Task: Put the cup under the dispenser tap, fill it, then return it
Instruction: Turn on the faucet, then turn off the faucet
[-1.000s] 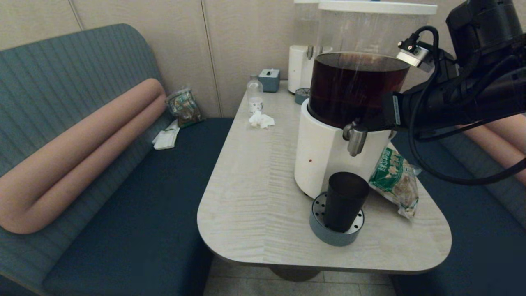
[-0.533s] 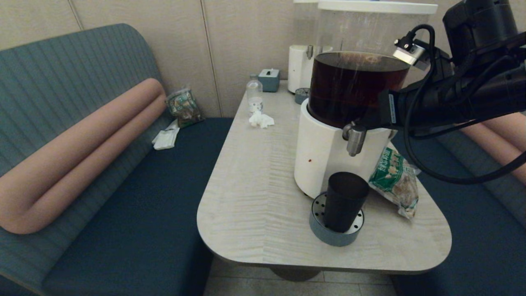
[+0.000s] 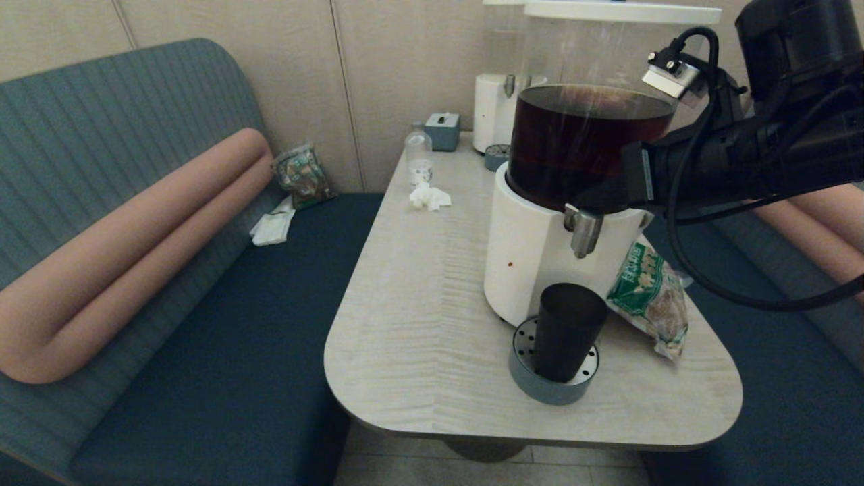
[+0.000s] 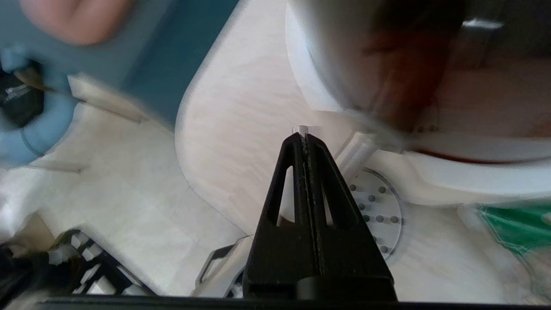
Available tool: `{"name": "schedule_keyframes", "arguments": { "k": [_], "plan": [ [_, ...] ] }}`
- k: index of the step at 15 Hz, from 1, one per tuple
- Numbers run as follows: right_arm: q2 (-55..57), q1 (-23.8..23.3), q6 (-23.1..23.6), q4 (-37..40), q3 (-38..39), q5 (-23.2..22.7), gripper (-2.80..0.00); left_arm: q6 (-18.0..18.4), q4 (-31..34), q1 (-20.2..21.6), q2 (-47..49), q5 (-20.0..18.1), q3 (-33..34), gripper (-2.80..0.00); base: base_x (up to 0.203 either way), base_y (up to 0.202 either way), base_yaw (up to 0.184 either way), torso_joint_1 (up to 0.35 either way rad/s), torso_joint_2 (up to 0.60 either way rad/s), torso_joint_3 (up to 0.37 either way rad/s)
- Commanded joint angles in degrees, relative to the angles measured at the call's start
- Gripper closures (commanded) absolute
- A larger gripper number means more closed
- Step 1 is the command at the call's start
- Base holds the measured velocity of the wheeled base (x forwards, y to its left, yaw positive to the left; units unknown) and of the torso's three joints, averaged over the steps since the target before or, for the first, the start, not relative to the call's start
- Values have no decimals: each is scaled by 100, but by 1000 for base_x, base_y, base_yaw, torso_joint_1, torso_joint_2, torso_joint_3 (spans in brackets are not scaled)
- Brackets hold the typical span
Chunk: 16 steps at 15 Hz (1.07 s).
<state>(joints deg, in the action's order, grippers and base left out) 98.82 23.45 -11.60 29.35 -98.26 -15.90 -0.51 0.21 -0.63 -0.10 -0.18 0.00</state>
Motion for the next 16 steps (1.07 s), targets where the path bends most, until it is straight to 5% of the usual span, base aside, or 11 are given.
{"name": "schedule_keyframes", "arguments": {
  "k": [1, 12, 16],
  "plan": [
    [-40, -8, 8, 62, 17, -152, 0, -2, 6, 2, 1, 1, 0, 0, 0, 0, 0, 0, 0, 0],
    [-1078, -126, 220, -176, 285, -264, 0, -2, 6, 2, 1, 1, 0, 0, 0, 0, 0, 0, 0, 0],
    [-2479, -798, 505, 57, 1122, -192, 0, -3, 6, 2, 1, 1, 0, 0, 0, 0, 0, 0, 0, 0]
  ]
}}
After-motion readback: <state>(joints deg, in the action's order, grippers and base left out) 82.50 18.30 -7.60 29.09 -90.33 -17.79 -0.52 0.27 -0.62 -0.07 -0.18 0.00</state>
